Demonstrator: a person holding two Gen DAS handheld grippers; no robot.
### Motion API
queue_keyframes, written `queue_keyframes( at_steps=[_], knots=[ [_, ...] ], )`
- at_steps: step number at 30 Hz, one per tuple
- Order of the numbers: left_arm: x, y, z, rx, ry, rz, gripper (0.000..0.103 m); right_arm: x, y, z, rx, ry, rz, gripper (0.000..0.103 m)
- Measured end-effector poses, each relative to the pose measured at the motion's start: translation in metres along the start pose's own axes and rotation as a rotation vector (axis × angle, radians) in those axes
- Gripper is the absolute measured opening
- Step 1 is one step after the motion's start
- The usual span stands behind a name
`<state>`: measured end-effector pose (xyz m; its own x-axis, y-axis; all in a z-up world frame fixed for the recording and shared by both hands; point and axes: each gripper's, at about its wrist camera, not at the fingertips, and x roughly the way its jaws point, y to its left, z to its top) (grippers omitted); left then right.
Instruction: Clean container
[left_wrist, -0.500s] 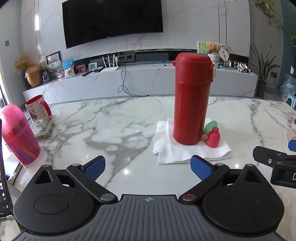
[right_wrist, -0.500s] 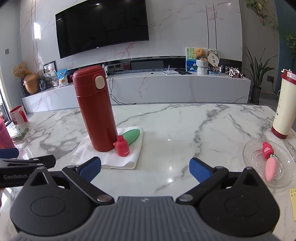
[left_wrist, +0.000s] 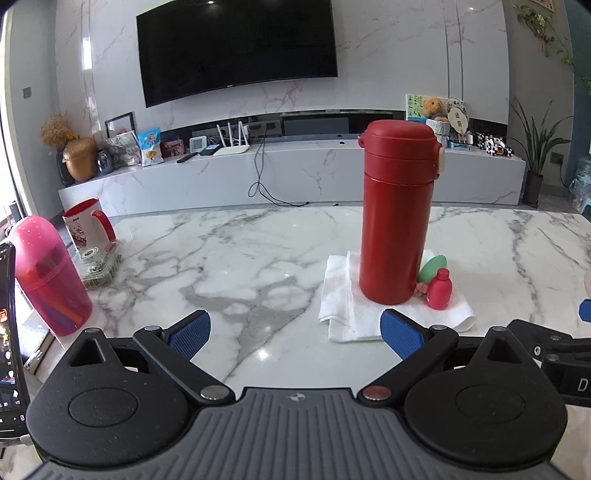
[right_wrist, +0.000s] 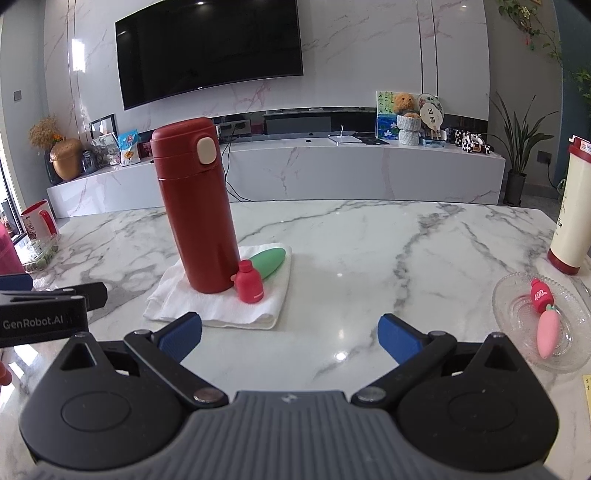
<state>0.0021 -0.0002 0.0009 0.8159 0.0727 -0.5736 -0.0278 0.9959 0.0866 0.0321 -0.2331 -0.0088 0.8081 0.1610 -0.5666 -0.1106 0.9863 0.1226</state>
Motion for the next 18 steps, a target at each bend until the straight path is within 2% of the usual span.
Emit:
queue_keyframes(
  at_steps=[18],
  knots=[
    [0.0055,-0.0025,-0.0029,0.023,0.024,-0.024,0.100,0.0056,0.0052,-0.0044,-0.034,0.024,-0.001,0.103]
  ],
)
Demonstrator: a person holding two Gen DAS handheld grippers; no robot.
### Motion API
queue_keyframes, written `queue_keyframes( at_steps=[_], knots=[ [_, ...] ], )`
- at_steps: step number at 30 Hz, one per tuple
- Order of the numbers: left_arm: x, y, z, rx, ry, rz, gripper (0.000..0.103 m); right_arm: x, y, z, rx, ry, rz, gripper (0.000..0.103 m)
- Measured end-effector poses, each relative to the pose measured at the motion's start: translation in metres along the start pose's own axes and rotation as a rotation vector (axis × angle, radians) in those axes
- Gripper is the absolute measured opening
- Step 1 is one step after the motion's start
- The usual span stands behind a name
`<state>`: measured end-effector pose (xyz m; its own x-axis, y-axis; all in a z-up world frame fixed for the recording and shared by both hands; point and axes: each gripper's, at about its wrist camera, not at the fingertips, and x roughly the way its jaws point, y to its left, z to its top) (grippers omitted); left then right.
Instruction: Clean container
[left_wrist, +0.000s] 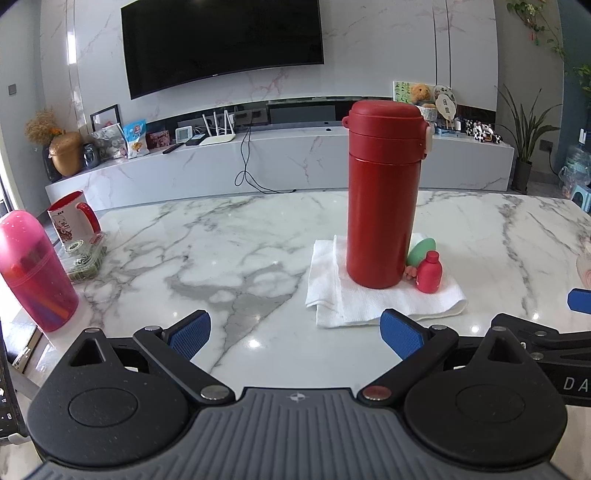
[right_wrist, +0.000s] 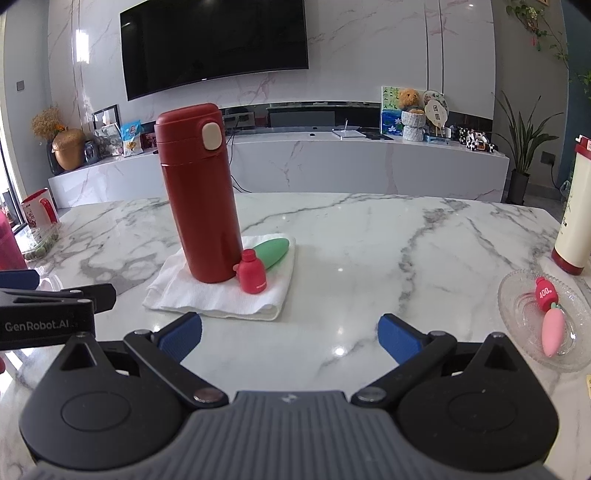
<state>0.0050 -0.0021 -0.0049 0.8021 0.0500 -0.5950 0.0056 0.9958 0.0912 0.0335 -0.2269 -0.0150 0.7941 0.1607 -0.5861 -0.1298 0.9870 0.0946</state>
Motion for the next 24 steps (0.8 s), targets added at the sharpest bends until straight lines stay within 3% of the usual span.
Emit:
queue_keyframes(
  at_steps=[24],
  knots=[
    [0.0052,0.0026,-0.0031,-0.014,0.036,-0.017,0.100,0.0048,0.0042,-0.0014,-0.010,0.023,0.011,0.103]
  ],
)
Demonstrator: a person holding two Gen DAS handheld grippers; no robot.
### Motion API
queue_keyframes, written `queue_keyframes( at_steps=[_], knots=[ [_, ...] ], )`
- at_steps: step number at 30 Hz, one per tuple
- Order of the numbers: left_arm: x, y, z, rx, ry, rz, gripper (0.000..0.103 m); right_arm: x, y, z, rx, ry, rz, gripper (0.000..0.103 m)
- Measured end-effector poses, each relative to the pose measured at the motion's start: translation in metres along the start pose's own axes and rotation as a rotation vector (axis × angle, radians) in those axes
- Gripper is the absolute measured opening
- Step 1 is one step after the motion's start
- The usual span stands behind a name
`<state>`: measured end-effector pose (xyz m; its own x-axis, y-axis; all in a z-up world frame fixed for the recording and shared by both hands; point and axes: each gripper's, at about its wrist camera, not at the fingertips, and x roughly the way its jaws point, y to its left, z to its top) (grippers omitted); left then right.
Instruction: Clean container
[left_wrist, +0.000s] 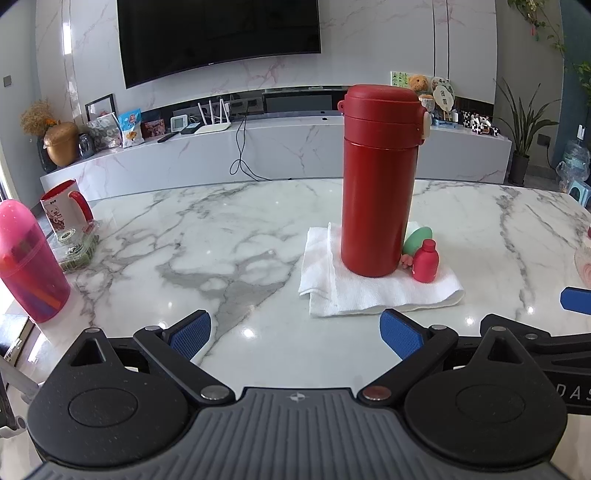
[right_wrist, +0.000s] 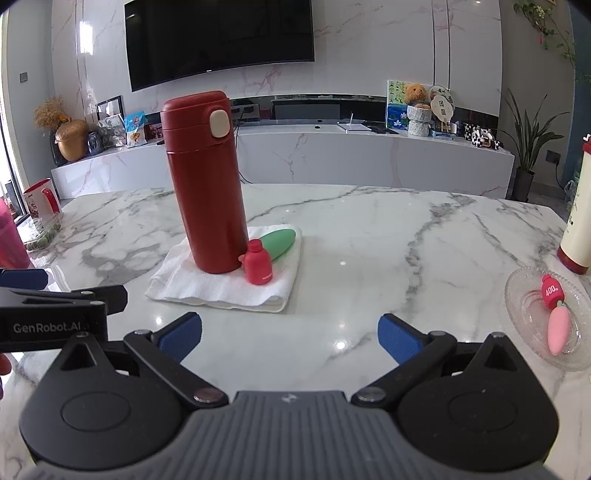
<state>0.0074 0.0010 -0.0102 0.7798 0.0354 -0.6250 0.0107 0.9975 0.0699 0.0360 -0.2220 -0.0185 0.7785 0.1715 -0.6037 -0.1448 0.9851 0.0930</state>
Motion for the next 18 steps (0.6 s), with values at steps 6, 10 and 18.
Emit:
queue_keyframes(
  at_steps=[6,10,18],
  knots=[
    [0.0014,0.0031,-0.0006,-0.007,0.014,0.001,0.100,0.0017,0.0023,-0.0006,-0.007,0.005,0.005,0.103],
    [0.0032,-0.0005,-0.0004,-0.003,0.020,0.001,0.100,0.0025,0.0031,-0.0009,-0.007,0.007,0.005,0.103],
    [0.0058,-0.0021,-0.0007,0.002,0.034,0.003,0.100,0.0027,0.0036,-0.0020,-0.006,0.010,0.010,0.103]
  ],
)
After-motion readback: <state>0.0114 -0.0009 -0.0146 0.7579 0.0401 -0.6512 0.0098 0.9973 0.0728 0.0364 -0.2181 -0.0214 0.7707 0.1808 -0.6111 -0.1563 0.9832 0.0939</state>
